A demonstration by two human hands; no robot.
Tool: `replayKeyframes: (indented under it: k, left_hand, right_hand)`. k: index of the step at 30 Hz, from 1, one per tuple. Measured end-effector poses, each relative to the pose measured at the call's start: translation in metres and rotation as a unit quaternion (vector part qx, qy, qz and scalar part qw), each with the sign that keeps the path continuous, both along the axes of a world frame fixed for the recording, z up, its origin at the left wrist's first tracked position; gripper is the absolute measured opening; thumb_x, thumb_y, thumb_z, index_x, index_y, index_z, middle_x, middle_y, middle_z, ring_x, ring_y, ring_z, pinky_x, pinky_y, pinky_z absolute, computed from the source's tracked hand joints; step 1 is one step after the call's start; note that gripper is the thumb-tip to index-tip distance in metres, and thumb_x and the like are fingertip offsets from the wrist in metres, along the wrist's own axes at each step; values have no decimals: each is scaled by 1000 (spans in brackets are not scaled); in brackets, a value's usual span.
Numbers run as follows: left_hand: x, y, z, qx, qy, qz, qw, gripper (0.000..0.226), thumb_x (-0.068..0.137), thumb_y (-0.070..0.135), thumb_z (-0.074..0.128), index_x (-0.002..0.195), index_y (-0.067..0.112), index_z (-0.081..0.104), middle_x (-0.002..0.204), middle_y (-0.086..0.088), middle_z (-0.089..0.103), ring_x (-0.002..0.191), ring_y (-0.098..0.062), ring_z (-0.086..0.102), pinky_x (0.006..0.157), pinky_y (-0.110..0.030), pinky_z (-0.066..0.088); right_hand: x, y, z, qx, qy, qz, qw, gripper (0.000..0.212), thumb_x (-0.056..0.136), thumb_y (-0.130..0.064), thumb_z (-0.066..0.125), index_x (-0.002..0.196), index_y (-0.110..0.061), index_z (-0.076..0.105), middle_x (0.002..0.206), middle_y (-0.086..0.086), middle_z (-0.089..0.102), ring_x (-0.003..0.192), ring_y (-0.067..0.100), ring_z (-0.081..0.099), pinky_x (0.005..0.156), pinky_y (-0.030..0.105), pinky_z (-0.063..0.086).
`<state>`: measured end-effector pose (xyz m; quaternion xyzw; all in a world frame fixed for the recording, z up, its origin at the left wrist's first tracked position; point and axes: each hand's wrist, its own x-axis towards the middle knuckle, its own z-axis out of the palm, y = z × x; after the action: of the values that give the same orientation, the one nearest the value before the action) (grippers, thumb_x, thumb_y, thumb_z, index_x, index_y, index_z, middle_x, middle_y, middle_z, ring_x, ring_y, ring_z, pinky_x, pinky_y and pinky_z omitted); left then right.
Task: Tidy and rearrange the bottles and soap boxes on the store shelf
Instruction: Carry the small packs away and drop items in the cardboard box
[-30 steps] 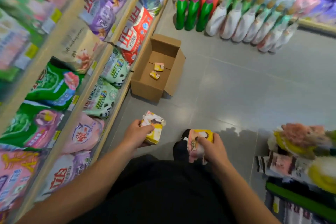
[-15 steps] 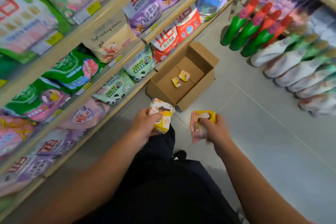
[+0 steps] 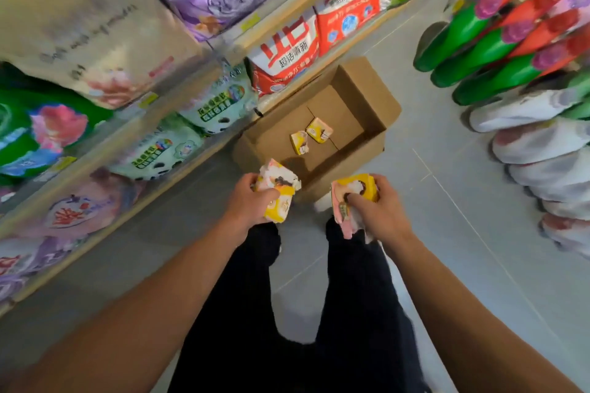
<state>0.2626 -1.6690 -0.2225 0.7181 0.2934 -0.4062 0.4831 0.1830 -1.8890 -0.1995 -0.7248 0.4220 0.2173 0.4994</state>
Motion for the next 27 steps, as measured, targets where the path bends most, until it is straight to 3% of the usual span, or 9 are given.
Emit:
replayKeyframes:
  k: [3, 7, 9, 13, 16, 21, 24, 27]
  left_hand:
    - [16, -32, -92, 13, 1, 31, 999, 53, 58, 31, 65, 109, 22, 55, 110, -8, 64, 95, -28, 66, 77, -53, 58]
    - [37, -64, -236, 28, -22, 15, 999, 37, 70, 24, 69, 103, 27, 52, 101, 0, 64, 88, -21, 66, 78, -48, 58]
    - [50, -74, -306, 46, -33, -12, 998, 37, 75, 22, 72, 105, 29, 51, 97, 9, 60, 91, -20, 64, 80, -48, 58]
    - [64, -88, -429, 105, -25, -113, 988, 50, 78, 24, 73, 124, 19, 53, 120, -5, 61, 106, -27, 59, 92, -43, 51]
    - [62, -97, -498, 107, 4, -127, 986, 52, 81, 19, 72, 128, 13, 51, 127, -9, 58, 113, -28, 57, 93, -38, 48]
    - [53, -99, -558, 108, -20, -128, 986, 50, 81, 14, 71, 127, 12, 52, 127, -10, 59, 109, -26, 58, 78, -29, 43]
    - [46, -97, -569, 102, -56, -133, 984, 43, 82, 23, 71, 122, 12, 59, 120, -11, 65, 97, -24, 60, 67, -25, 38]
    - [46, -97, -564, 114, -71, -140, 981, 40, 86, 27, 66, 123, 14, 58, 122, -11, 64, 100, -26, 61, 59, -24, 36]
  right_hand:
    - [37, -31, -99, -32, 7, 71, 997, 41, 85, -30, 67, 122, -28, 48, 100, -4, 60, 94, 21, 59, 82, 36, 48]
    - [92, -58, -241, -83, 7, 158, 984, 57, 83, -28, 69, 134, -22, 44, 101, -1, 59, 83, 17, 55, 75, 29, 40]
    - [120, -64, -311, -111, 14, 211, 971, 58, 82, -29, 70, 132, -16, 44, 110, 6, 63, 93, 26, 60, 76, 30, 42]
    - [158, -65, -439, -150, 57, 304, 939, 53, 85, -35, 66, 126, -10, 46, 118, 15, 62, 108, 35, 60, 87, 41, 51]
    - [171, -58, -516, -166, 83, 367, 911, 54, 90, -40, 60, 130, -6, 45, 124, 19, 59, 114, 37, 57, 89, 37, 46]
    - [165, -50, -583, -134, 85, 359, 920, 47, 89, -30, 60, 129, -10, 47, 127, 17, 59, 117, 37, 54, 93, 37, 44]
    - [163, -53, -592, -181, 82, 389, 900, 41, 90, -32, 57, 125, -12, 50, 125, 16, 58, 114, 37, 54, 94, 42, 47]
    - [166, -53, -585, -217, 91, 403, 885, 53, 88, -38, 58, 133, -14, 43, 132, 14, 47, 122, 37, 44, 98, 46, 42]
